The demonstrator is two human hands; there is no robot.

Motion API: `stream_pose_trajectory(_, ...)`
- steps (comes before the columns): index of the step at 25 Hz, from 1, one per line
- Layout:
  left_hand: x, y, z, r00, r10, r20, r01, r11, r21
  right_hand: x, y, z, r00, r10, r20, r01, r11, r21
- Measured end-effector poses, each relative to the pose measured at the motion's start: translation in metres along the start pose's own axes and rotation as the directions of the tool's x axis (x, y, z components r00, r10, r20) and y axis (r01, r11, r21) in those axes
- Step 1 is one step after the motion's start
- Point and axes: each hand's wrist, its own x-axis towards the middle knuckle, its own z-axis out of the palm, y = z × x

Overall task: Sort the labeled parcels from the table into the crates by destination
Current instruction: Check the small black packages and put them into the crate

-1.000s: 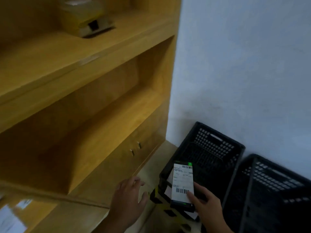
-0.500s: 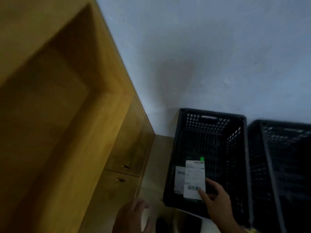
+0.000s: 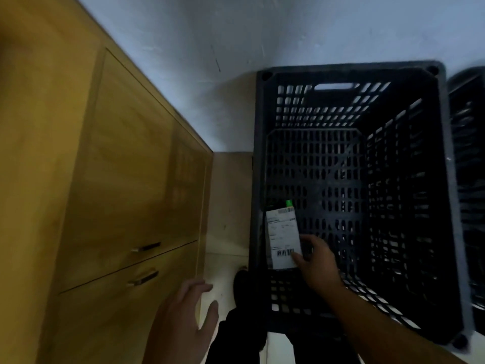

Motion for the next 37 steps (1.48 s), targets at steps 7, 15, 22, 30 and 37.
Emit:
stream_pose_trajectory(7, 0.007, -0.017, 0.0, 0.996, -0.078, 0.039, 0.08, 0.996, -0.035, 0.028, 0.002, 0.036, 0.965, 0.239, 0.107, -0.236, 0.971, -0.037)
stream_pose_trajectory(15, 0.008, -0.015, -0.005, 0.99, -0.14, 0.025, 0.141, 0.989, -0.041, 0.032, -0.007, 0.038, 0.929, 0.336, 0.154, -0.33, 0.942, -0.062)
stream_pose_trajectory(22, -0.01, 0.047, -0.067, 0.999, -0.039, 0.024, 0.039, 0.999, -0.004, -0.037, -0.062, -0.035, 0.988, 0.144, 0.063, -0.137, 0.985, -0.104)
stream_pose_trajectory(30, -0.041, 0.165, -0.157, 0.94, 0.329, -0.093, -0.323, 0.944, 0.069, -0.199, -0.155, -0.163, 0.97, -0.216, -0.114, 0.172, 0.935, -0.31)
stream_pose_trajectory(37, -0.085, 0.259, -0.177, 0.721, 0.691, -0.054, -0.679, 0.719, 0.146, -0.341, -0.181, -0.261, 0.803, -0.44, -0.402, 0.195, 0.831, -0.522)
